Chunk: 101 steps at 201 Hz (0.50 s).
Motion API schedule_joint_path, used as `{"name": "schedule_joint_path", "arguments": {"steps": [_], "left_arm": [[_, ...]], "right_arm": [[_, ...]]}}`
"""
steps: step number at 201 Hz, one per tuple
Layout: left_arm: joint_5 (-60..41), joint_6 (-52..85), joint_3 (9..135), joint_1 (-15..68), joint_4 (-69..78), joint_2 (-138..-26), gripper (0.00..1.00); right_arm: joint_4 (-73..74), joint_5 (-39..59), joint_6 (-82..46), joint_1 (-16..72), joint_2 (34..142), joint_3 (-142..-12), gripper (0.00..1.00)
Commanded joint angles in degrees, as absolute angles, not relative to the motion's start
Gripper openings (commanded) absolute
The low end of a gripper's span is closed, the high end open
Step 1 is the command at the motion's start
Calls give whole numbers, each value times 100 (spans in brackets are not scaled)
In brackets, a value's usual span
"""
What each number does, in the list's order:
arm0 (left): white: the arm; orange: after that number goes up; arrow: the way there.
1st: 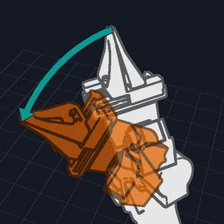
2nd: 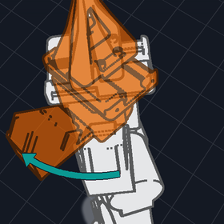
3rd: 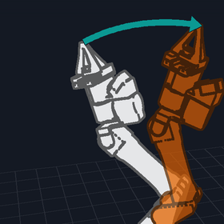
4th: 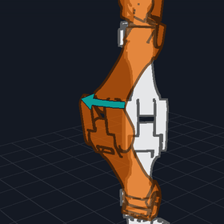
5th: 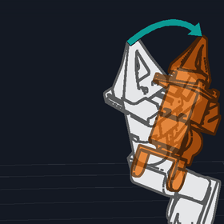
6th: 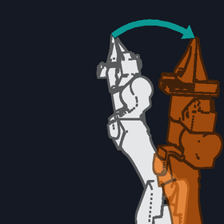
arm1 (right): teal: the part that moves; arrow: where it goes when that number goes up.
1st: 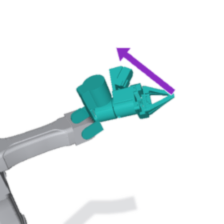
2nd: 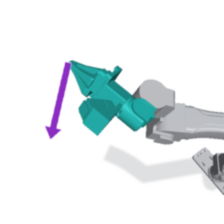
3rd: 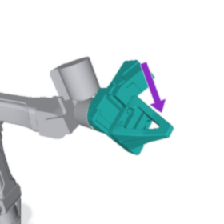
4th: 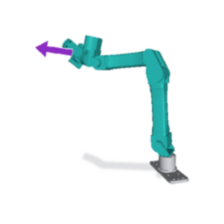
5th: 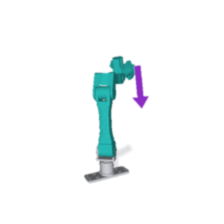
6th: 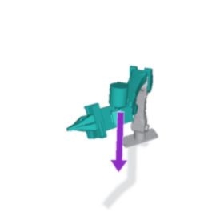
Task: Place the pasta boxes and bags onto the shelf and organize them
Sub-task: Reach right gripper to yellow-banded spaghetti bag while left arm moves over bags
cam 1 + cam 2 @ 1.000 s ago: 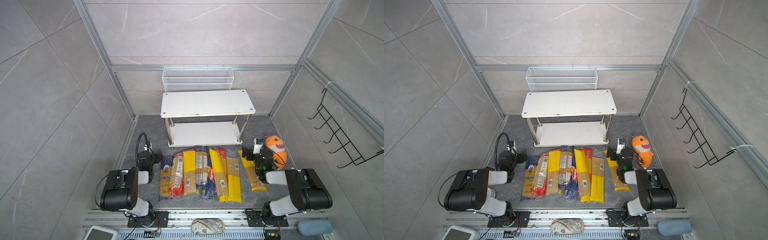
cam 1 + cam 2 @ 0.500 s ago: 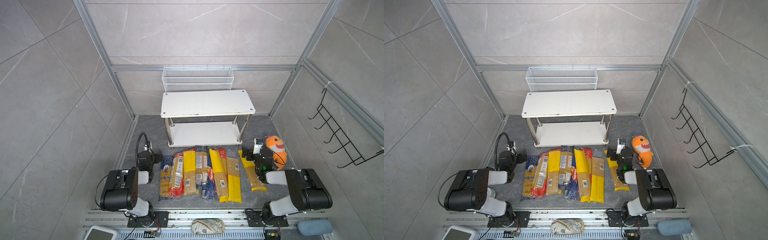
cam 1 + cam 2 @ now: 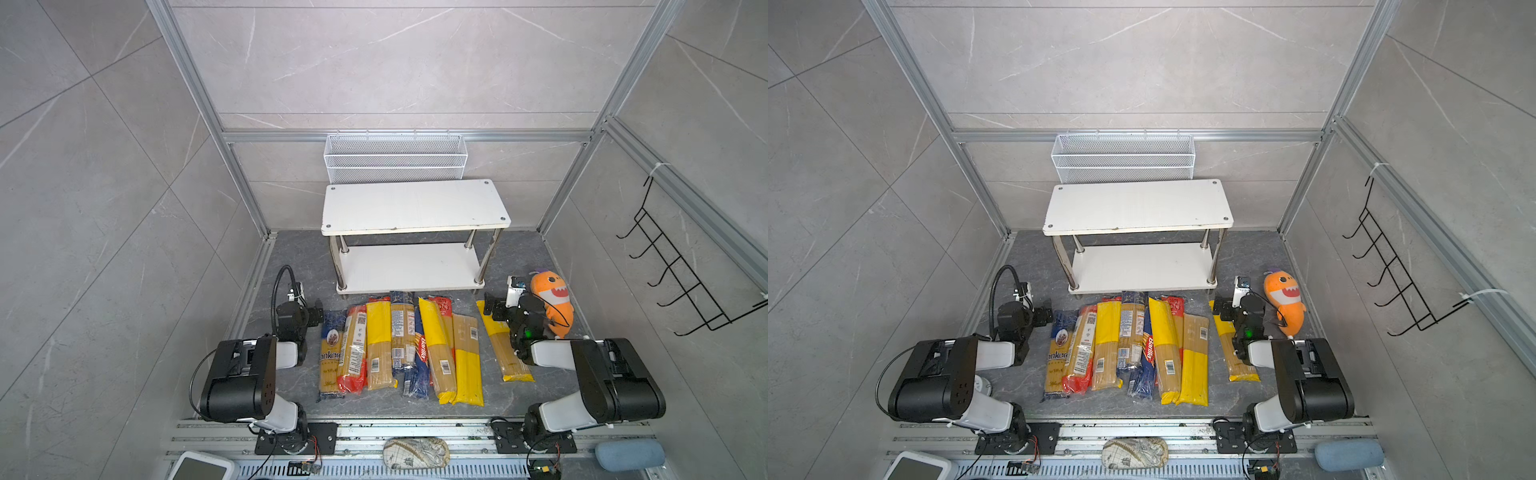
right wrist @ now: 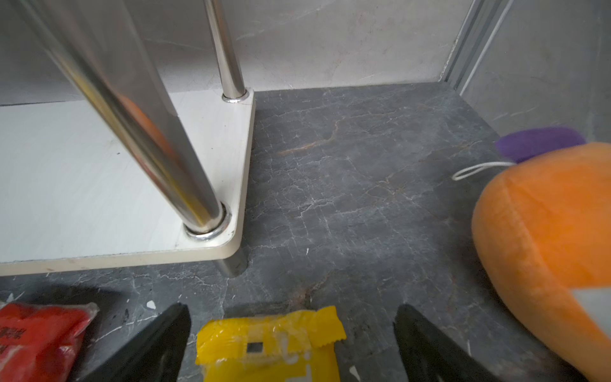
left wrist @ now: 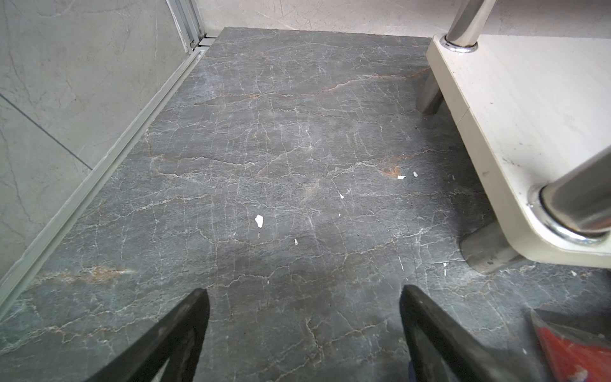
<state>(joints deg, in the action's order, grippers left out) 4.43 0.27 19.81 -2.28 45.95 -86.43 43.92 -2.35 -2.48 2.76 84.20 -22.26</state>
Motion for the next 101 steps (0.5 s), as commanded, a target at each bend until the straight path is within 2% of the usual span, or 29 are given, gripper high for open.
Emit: {"name": "schedule_joint_path", "arguments": {"steps": [1, 20, 44, 65, 101], "left_arm": [[601, 78, 2303, -212, 4373, -8421, 91], [577, 60, 2866, -207, 3149, -8173, 90], [767, 0, 3270, -86, 2355, -7938, 90], [998, 122, 3529, 55, 1748, -7553, 91], [1555, 522, 3985, 640, 388, -6854, 91]], "right_arm": [[3373, -681, 32, 584, 7903, -2689, 100], [2606, -1365, -61, 909, 7653, -3023, 100], [322, -2023, -1047, 1106, 7429, -4037, 100], [-1217, -2101, -1645, 1162, 7313, -4635, 100], [-2418, -1902, -2294, 1263, 6745, -4676, 100]]}}
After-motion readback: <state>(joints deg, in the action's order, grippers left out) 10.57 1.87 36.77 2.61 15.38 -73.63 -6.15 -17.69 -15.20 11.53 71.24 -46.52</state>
